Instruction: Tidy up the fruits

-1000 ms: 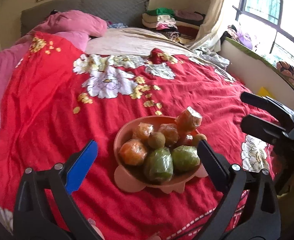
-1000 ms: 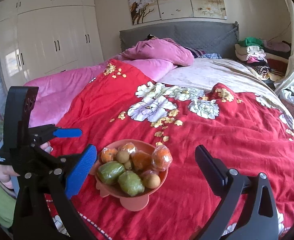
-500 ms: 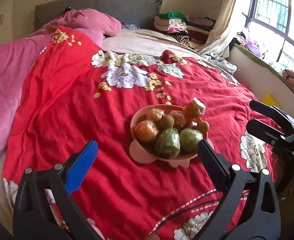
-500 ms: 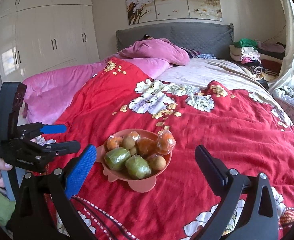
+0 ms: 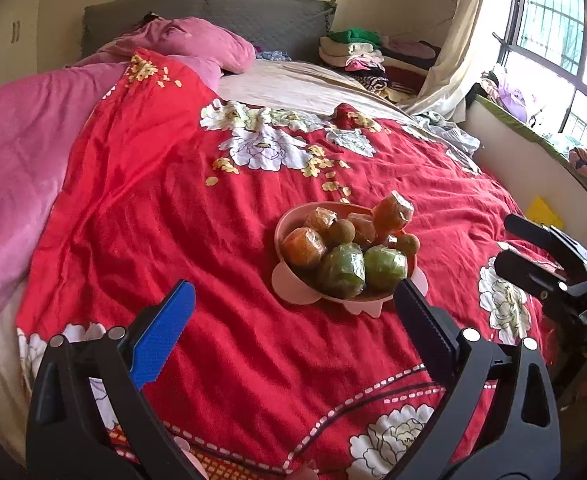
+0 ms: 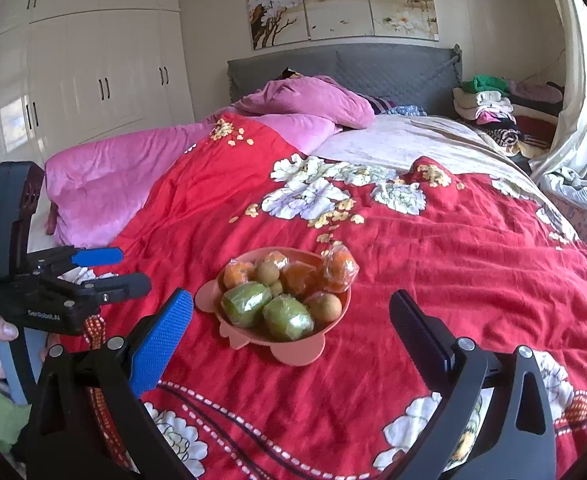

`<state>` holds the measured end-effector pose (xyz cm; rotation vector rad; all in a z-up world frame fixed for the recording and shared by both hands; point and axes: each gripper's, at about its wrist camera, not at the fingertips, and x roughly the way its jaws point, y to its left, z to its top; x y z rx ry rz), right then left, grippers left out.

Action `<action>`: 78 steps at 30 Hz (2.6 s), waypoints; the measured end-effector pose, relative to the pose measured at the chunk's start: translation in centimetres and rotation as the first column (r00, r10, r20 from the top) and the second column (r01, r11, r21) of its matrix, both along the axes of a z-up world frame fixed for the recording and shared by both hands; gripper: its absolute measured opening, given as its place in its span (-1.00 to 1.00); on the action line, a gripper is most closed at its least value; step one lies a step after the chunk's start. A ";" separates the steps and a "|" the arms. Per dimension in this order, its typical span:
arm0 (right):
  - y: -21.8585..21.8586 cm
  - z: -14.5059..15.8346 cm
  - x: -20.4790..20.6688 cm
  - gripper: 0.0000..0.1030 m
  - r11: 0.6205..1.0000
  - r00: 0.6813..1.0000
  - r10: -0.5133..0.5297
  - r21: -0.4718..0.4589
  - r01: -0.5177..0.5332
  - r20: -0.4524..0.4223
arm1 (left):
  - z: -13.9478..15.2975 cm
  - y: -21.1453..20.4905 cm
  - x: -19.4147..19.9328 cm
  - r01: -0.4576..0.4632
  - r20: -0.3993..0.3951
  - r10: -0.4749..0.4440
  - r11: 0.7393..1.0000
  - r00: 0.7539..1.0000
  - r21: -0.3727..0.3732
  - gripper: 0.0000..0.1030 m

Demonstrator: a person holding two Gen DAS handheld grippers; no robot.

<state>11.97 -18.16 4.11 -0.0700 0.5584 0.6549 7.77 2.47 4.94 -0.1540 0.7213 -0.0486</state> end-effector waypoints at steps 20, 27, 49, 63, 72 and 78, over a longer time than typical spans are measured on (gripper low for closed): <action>-0.3 -2.4 -2.1 0.91 0.991 0.993 -0.116 -0.071 0.117 0.008 | -1.3 -0.9 -2.3 -0.013 -0.024 0.013 1.000 1.000 -0.016 0.81; -0.5 -3.2 -2.8 0.91 0.985 0.990 -0.143 -0.094 0.143 0.010 | -2.5 -1.3 -3.2 -0.027 -0.051 0.026 1.000 0.998 -0.007 0.81; -0.9 -5.4 -5.1 0.91 0.979 0.984 -0.179 -0.104 0.177 -0.007 | -4.2 -2.7 -3.5 -0.040 -0.073 0.040 0.999 0.996 0.008 0.81; -0.6 -6.2 -4.9 0.91 0.979 0.984 -0.175 -0.112 0.170 -0.035 | -4.1 -2.7 -3.5 -0.049 -0.073 0.049 0.999 0.996 0.008 0.81; -0.7 -6.2 -4.7 0.91 0.978 0.984 -0.178 -0.112 0.173 -0.033 | -3.9 -2.6 -3.6 -0.050 -0.070 0.050 0.999 0.996 0.005 0.81; -0.7 -6.3 -4.5 0.91 0.979 0.983 -0.176 -0.114 0.170 -0.044 | -3.6 -2.5 -3.7 -0.048 -0.068 0.049 0.999 0.996 0.015 0.81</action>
